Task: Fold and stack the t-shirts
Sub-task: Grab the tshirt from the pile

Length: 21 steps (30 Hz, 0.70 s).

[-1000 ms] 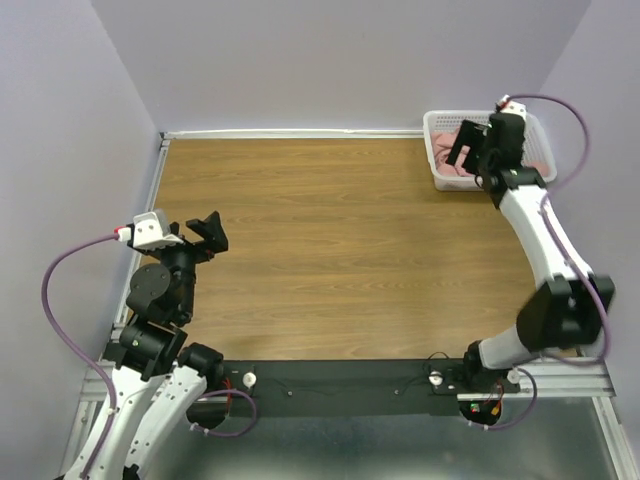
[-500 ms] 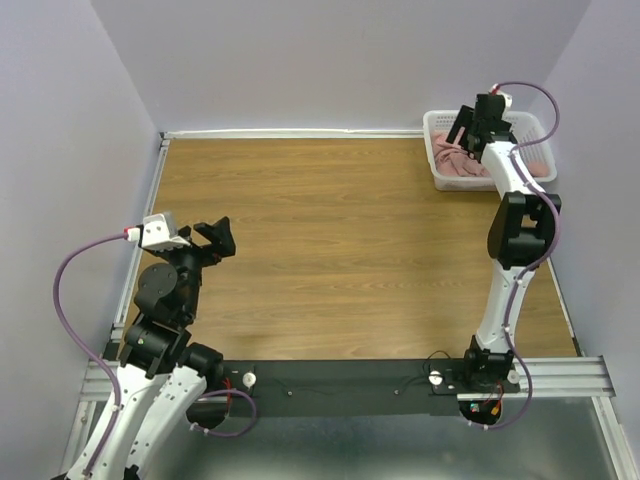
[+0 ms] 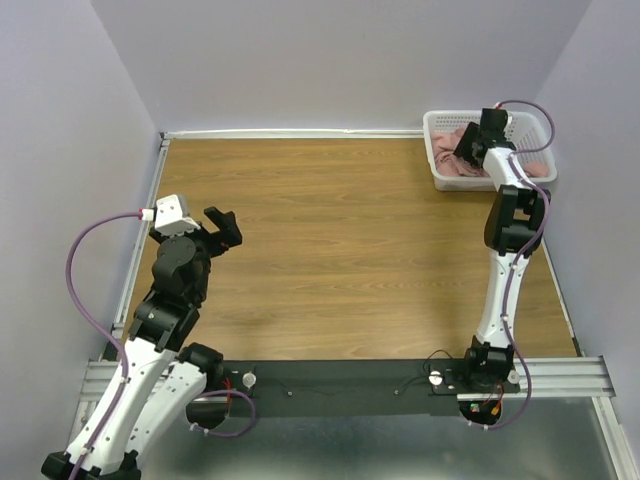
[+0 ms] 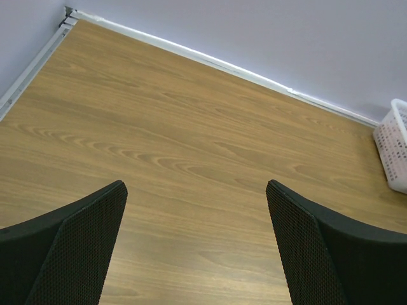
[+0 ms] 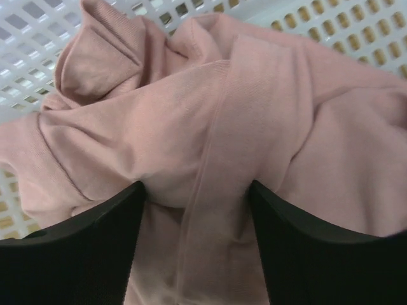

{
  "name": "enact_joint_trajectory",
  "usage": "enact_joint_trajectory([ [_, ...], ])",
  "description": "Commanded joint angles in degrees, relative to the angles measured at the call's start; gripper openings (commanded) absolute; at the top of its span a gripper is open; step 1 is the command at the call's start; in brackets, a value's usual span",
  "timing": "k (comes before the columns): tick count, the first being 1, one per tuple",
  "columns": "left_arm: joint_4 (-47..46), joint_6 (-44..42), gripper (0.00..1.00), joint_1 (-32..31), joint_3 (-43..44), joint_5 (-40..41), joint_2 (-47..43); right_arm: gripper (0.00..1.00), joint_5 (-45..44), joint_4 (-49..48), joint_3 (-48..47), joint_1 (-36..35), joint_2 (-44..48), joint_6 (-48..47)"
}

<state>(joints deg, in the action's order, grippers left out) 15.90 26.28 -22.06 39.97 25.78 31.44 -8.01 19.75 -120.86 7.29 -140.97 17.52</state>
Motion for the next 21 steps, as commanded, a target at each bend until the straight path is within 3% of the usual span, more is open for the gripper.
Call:
enact_joint_trajectory([
  [1,-0.7,2.5,0.98,0.4,2.0,2.3,2.0,0.59,4.6,0.5,-1.9,-0.3,-1.3,-2.7],
  [2,-0.7,2.9,0.98,0.4,2.0,2.2,3.0,0.48,4.4,0.4,-1.8,-0.3,-0.3,-4.1],
  [3,-0.7,3.2,0.98,0.4,2.2,2.1,3.4,0.26,3.4,0.4,-1.2,-0.3,0.6,-4.8],
  [6,-1.6,3.6,0.98,0.4,2.6,2.0,4.8,0.01,0.4,0.4,-1.5,-0.3,3.7,-8.2],
  [15,-0.9,-0.4,0.98,0.4,7.1,4.3,7.4,0.01,0.0,-0.1,-1.0,-2.6,22.4,-14.3],
  [21,2.6,-1.9,0.98,0.4,11.1,-0.7,8.6,0.01,1.6,-0.1,-5.7,-13.0,35.7,-22.8],
])
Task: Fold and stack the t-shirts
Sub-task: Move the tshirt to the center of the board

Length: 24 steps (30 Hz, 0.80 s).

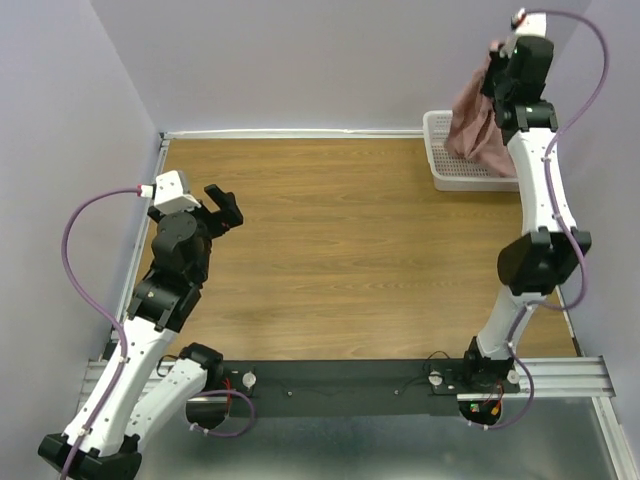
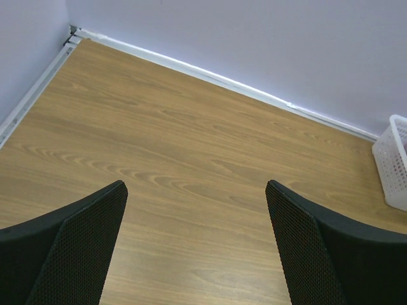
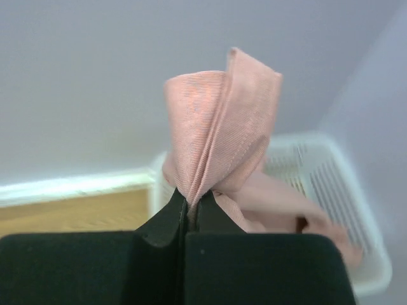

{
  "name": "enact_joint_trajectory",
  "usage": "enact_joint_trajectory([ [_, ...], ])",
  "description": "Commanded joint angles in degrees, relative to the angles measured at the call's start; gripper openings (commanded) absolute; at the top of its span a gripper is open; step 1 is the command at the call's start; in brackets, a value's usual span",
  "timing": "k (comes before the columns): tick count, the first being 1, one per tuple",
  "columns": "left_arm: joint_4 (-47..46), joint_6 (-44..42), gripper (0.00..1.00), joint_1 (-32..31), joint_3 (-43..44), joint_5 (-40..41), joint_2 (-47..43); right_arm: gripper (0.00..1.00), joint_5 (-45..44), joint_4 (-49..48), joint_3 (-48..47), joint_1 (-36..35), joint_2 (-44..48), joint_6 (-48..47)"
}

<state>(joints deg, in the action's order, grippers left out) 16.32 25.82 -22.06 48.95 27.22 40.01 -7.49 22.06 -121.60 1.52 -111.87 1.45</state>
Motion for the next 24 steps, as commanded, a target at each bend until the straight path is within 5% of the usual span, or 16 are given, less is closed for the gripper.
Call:
enact_joint_trajectory([
  [1,2.7,-1.4,0.98,0.4,2.1,-3.3,-0.6,0.01,3.6,-2.4,-6.1,-8.6,8.8,-7.4],
  [9,4.9,-0.8,0.98,0.4,0.5,-6.1,-7.7,0.01,20.6,-2.7,-10.9,-22.0,12.9,-5.9],
  [17,9.7,0.9,0.98,0.4,1.1,-4.9,-13.5,0.01,30.3,-4.0,1.0,-32.4,6.9,6.4],
  [20,10.6,1.3,0.98,0.4,1.7,-3.8,-13.8,0.01,29.5,-5.1,3.5,-33.3,4.1,11.0],
  [24,11.0,1.6,0.98,0.4,1.9,-4.4,-12.8,0.01,14.7,-4.9,7.3,-31.0,1.3,11.5],
])
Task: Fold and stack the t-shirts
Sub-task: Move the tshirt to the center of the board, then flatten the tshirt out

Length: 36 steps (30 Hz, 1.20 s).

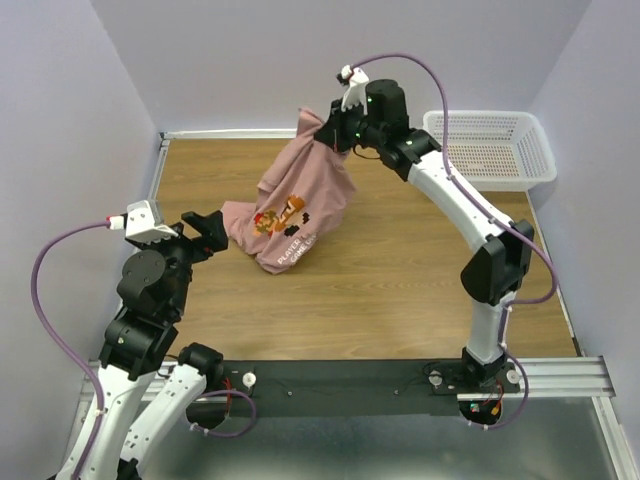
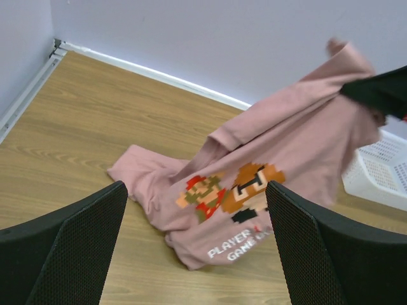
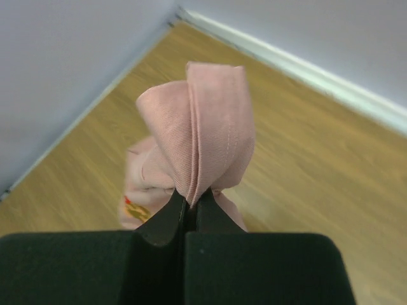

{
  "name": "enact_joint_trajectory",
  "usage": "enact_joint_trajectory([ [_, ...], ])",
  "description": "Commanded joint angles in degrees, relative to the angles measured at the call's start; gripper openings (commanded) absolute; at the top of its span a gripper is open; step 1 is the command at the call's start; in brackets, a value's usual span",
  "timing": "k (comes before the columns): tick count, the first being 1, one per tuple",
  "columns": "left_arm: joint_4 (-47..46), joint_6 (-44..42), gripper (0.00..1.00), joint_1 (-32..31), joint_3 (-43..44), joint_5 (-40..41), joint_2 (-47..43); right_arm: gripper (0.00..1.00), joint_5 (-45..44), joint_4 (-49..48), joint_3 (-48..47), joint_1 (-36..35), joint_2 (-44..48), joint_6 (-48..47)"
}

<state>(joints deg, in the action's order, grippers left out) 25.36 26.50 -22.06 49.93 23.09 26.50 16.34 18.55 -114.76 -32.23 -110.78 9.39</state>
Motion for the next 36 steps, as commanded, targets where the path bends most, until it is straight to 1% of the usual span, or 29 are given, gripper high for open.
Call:
enact_joint_trajectory([
  [1,1.8,1.2,0.98,0.4,0.6,-0.7,1.2,0.01,-11.3,-1.4,0.3,4.0,-2.0,4.5],
  [2,1.6,1.2,0.98,0.4,0.4,-1.0,1.6,0.01,-11.9,-1.4,0.1,5.3,-2.1,5.2],
  [3,1.2,1.4,0.98,0.4,0.2,-1.6,2.1,0.01,-14.5,-1.2,-0.9,7.9,-4.5,6.0],
  [4,1.1,1.4,0.98,0.4,-0.4,-2.0,3.2,0.04,-16.0,-1.1,-1.3,8.7,-5.5,6.4],
  [5,0.9,1.8,0.98,0.4,-0.5,-2.3,3.9,0.1,-18.1,-1.1,-1.8,9.8,-7.3,6.0],
  [6,0.7,1.9,0.98,0.4,-0.7,-2.4,4.7,0.28,-19.9,-0.8,-2.4,10.3,-8.1,5.7],
  [7,0.5,2.0,0.98,0.4,-1.2,-2.4,6.4,0.4,-22.6,-0.4,-3.4,10.4,-8.9,5.6],
  [8,0.4,2.2,0.98,0.4,-1.4,-2.4,7.4,0.54,-23.0,0.1,-3.5,10.6,-9.4,5.1],
  [9,0.2,2.6,0.98,0.4,-1.6,-2.0,8.4,0.72,-22.8,0.2,-3.5,10.6,-9.5,4.9],
  [10,0.0,3.2,0.98,0.4,-1.8,-1.7,9.4,0.93,-22.1,0.3,-3.2,10.5,-9.3,4.9],
  [11,-0.6,3.4,0.98,0.4,-2.2,-1.4,11.6,0.98,-19.7,0.5,-2.1,10.6,-8.9,4.9],
  [14,-3.1,3.5,0.98,0.7,-3.0,-0.1,16.6,1.0,-14.6,0.7,1.7,10.3,-5.3,5.0],
  [16,-5.7,3.1,0.98,2.1,-3.2,0.0,19.8,1.0,-11.0,0.8,6.6,9.5,-3.3,4.2],
  [17,-6.6,2.5,0.98,3.1,-3.3,-0.2,23.2,1.0,-9.1,0.8,8.8,8.5,-1.0,4.0],
  [18,-7.7,2.2,0.98,4.1,-3.3,-0.7,25.0,0.98,-7.3,0.8,12.8,8.0,-0.1,4.0],
  [19,-9.9,1.6,0.98,6.8,-3.3,-2.0,28.6,0.97,-4.8,0.9,15.3,7.2,2.0,4.0],
  [20,-11.0,1.4,0.98,8.3,-3.2,-2.7,30.2,0.97,-4.0,0.8,19.7,5.4,2.8,3.5],
  [22,-14.0,0.8,0.98,11.3,-2.7,-4.7,33.7,0.94,-3.2,0.8,24.7,3.1,4.8,3.1],
  [23,-14.7,-0.8,0.98,13.3,-1.8,-7.2,37.4,0.93,-3.1,0.7,26.7,2.1,6.0,2.9],
  [25,-16.8,-2.9,0.98,14.3,0.1,-10.0,42.6,0.91,-0.7,0.7,31.8,-0.3,6.5,2.7],
  [28,-20.0,-7.7,0.99,14.6,0.9,-13.6,46.7,0.9,-0.1,-0.2,37.2,-1.9,6.9,3.4],
  [33,-22.8,-6.9,0.99,15.4,2.4,-16.1,54.3,0.91,-0.6,-2.1,39.2,-2.9,4.4,5.5],
  [36,-23.2,-6.1,0.99,16.0,4.6,-15.6,59.3,0.95,-3.3,-4.0,40.0,-3.1,3.2,8.7],
])
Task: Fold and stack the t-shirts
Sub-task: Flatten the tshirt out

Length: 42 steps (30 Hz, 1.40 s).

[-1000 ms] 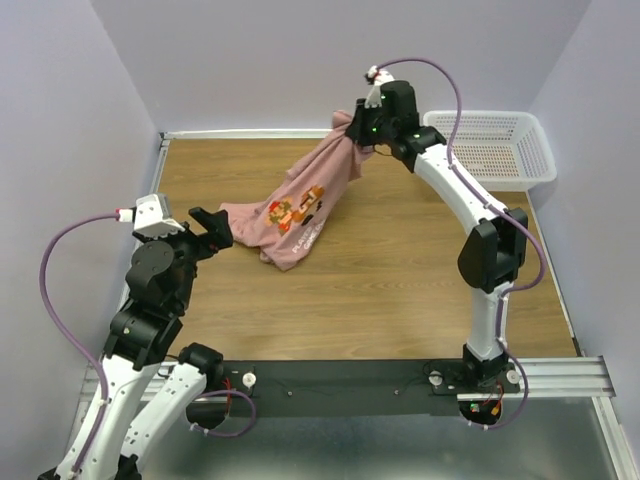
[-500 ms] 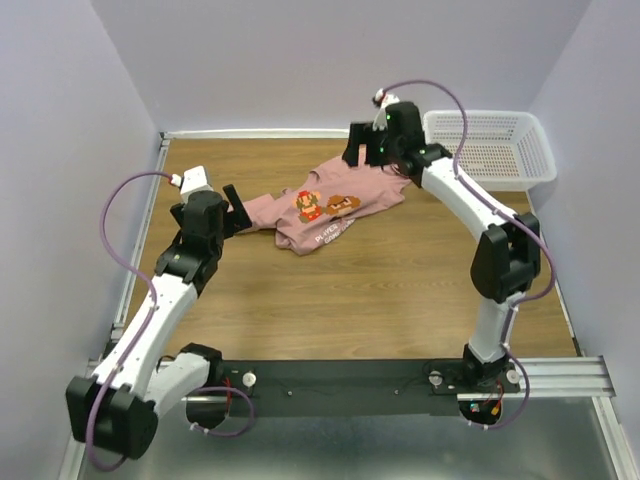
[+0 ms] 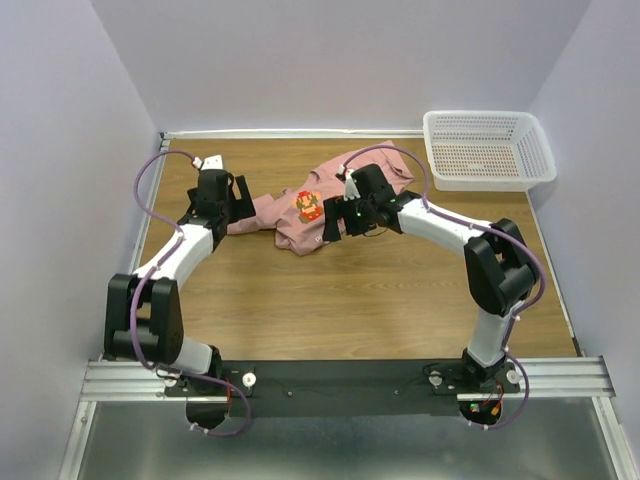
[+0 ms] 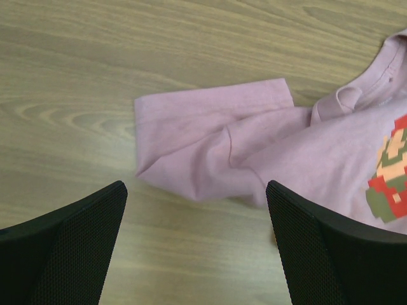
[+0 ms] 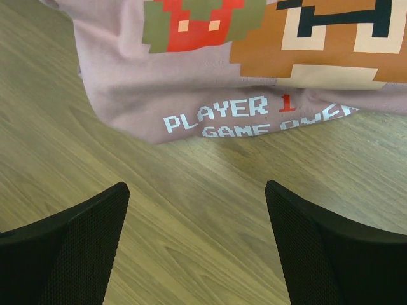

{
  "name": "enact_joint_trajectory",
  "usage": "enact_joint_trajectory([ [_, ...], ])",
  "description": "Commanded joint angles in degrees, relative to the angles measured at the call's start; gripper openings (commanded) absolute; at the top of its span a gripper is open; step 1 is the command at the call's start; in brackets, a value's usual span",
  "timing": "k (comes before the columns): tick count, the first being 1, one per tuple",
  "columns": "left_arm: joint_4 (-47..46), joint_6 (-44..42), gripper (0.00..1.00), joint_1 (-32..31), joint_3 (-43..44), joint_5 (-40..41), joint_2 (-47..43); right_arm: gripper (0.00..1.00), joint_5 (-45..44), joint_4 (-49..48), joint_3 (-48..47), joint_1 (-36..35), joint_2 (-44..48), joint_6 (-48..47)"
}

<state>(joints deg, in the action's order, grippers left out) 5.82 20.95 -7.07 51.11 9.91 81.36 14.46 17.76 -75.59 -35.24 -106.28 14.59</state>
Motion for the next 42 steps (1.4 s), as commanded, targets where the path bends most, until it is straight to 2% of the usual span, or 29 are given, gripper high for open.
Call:
enact_joint_trajectory([
  [1,-3.5,-0.7,0.99,1.0,4.2,-2.8,5.5,0.99,-1.9,-3.9,1.1,-0.1,-1.6,4.0],
  [5,-4.1,-2.2,0.99,1.0,6.0,-9.2,8.5,1.0,-0.5,-7.0,1.6,-0.5,-3.4,4.6],
  [7,-5.4,-3.7,0.99,0.7,5.1,-13.3,8.1,1.0,0.0,-7.9,1.1,-0.9,-4.9,4.0],
  [11,-9.1,-5.3,0.99,0.0,1.7,-16.3,6.2,1.0,0.2,-9.8,0.1,-1.4,-6.9,4.1],
  [23,-9.7,-7.0,0.98,-4.4,6.4,-14.3,17.0,0.99,-1.0,-13.1,-1.0,-2.2,-11.9,5.9],
  [27,-9.4,-6.6,0.92,-5.7,7.2,-14.6,18.9,0.94,-0.4,-14.0,-1.8,-2.3,-13.6,6.6],
  [28,-9.3,-6.4,0.9,-5.9,7.2,-14.6,19.1,0.91,-0.5,-14.0,-1.9,-2.4,-13.8,6.7],
  [30,-9.3,-6.2,0.79,-6.5,7.2,-14.6,19.3,0.78,-0.3,-14.3,-2.0,-2.4,-14.3,6.9],
  [31,-9.3,-6.0,0.67,-6.6,7.2,-14.7,19.1,0.66,-0.1,-14.4,-1.9,-2.5,-14.3,7.1],
  [32,-9.3,-5.8,0.66,-6.7,7.2,-14.7,18.8,0.57,0.0,-14.5,-1.7,-2.4,-14.3,7.2],
  [33,-9.3,-5.8,0.51,-6.7,7.1,-14.7,18.6,0.48,0.0,-14.9,-1.5,-2.4,-13.9,7.5],
  [34,-9.3,-5.9,0.43,-6.7,7.0,-14.5,17.9,0.25,-0.4,-14.9,-1.0,-2.5,-13.3,7.6],
  [35,-9.0,-5.9,0.36,-6.7,7.0,-14.3,17.3,0.15,-1.2,-14.9,-1.0,-2.5,-12.6,7.7],
  [36,-8.4,-6.0,0.21,-6.7,6.9,-13.8,16.6,0.01,-2.1,-14.9,-0.1,-2.5,-10.5,7.7],
  [37,-7.9,-6.1,0.14,-6.7,7.0,-12.6,15.7,0.01,-3.5,-14.8,0.6,-2.3,-9.2,7.6],
  [38,-7.6,-6.1,0.01,-6.7,6.9,-11.8,13.5,0.01,-6.1,-14.8,2.0,-2.2,-7.8,7.2],
  [42,-3.9,-5.4,0.0,-6.0,7.9,-7.2,5.2,0.01,-12.5,-12.7,7.2,1.0,2.9,4.1],
])
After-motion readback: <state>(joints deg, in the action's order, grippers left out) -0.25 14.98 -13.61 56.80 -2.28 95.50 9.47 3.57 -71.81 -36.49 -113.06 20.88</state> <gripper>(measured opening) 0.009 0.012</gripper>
